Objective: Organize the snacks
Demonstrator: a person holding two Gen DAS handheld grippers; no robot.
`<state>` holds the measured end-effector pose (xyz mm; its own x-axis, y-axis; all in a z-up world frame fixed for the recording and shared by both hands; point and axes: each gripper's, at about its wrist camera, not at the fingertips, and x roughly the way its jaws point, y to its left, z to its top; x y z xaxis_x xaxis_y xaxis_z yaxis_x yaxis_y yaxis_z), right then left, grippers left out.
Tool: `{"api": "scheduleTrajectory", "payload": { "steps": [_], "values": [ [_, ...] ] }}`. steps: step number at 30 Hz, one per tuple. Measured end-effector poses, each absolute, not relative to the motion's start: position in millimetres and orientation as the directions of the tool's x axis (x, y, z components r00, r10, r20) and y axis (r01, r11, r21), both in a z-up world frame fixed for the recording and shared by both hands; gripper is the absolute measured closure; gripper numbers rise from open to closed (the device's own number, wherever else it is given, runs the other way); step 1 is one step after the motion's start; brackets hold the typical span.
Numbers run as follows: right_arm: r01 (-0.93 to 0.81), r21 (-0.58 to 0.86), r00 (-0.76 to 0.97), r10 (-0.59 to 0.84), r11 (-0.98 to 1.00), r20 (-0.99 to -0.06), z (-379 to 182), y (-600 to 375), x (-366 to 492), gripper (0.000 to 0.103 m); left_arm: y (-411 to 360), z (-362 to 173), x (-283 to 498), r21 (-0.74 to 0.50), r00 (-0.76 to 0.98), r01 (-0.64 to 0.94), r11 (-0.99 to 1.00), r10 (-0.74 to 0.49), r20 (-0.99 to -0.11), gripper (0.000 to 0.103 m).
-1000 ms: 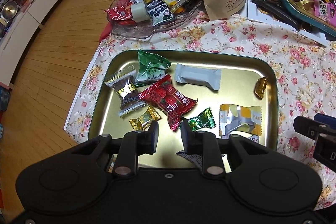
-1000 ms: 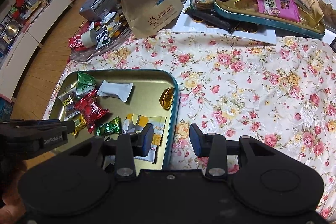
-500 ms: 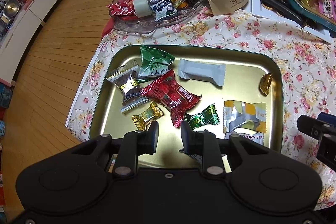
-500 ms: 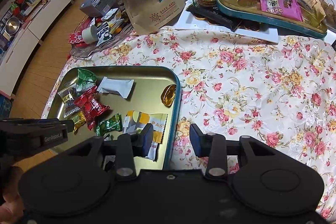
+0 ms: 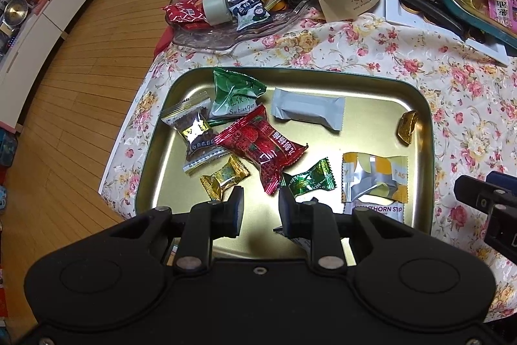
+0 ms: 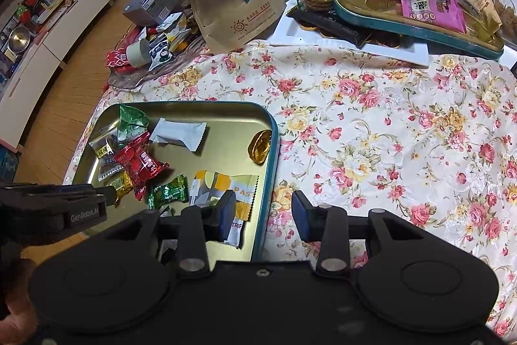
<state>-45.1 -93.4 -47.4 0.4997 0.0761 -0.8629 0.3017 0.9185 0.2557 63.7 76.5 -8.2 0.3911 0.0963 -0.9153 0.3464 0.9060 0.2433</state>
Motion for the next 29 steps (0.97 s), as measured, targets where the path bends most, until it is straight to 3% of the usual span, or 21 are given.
{"api": "scheduleTrajectory", "payload": {
  "steps": [29],
  "values": [
    [0.294, 0.250, 0.484, 0.082, 0.922, -0.871, -51.8, -91.5, -43.4, 0.062, 76.6, -9.7, 64.6, 0.206, 0.358, 0.360, 0.910, 0.069, -0.931, 0.069]
  ]
}}
